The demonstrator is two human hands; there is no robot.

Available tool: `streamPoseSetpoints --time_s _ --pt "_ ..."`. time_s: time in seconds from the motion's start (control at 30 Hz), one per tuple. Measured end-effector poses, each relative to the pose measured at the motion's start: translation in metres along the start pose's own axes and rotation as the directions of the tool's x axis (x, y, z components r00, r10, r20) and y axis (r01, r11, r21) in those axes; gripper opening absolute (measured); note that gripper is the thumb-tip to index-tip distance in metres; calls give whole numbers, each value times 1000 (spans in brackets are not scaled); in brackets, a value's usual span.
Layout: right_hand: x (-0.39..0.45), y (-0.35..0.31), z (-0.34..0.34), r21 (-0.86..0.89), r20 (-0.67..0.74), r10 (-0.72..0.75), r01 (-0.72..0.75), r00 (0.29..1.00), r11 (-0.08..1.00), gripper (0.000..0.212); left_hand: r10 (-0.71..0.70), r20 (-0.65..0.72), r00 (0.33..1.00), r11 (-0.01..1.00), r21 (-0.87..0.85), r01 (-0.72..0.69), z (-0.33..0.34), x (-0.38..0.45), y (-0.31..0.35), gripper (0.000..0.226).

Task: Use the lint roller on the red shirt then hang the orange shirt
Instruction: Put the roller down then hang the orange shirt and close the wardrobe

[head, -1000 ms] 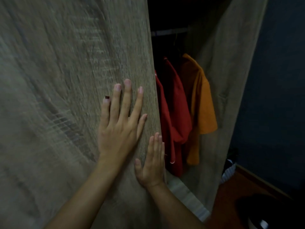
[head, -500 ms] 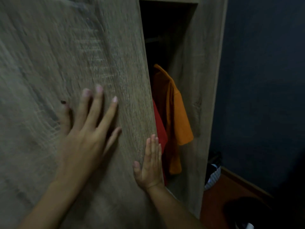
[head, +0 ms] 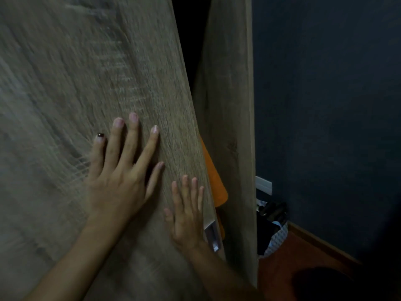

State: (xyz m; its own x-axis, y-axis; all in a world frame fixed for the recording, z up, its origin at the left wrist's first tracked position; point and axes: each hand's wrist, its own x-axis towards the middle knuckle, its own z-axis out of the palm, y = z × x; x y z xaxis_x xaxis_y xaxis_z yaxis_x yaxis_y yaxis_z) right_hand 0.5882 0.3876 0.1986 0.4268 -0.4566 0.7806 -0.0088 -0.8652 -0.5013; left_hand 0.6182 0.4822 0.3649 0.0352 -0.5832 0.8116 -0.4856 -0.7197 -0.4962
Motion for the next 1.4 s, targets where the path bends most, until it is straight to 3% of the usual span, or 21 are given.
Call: streamPoseSetpoints --time_s 0.5,0.87,1.4 --pt "55 116 -37 -29 -90 -12 9 996 1000 59 17 34 999 997 -79 -14 34 76 102 59" --pt "59 136 -33 -25 -108 -109 107 988 994 61 -1 45 999 996 -89 5 38 79 109 59" --pt "54 154 -51 -120 76 -207 215 975 969 65 -27 11 1000 999 -46 28 37 79 113 59"
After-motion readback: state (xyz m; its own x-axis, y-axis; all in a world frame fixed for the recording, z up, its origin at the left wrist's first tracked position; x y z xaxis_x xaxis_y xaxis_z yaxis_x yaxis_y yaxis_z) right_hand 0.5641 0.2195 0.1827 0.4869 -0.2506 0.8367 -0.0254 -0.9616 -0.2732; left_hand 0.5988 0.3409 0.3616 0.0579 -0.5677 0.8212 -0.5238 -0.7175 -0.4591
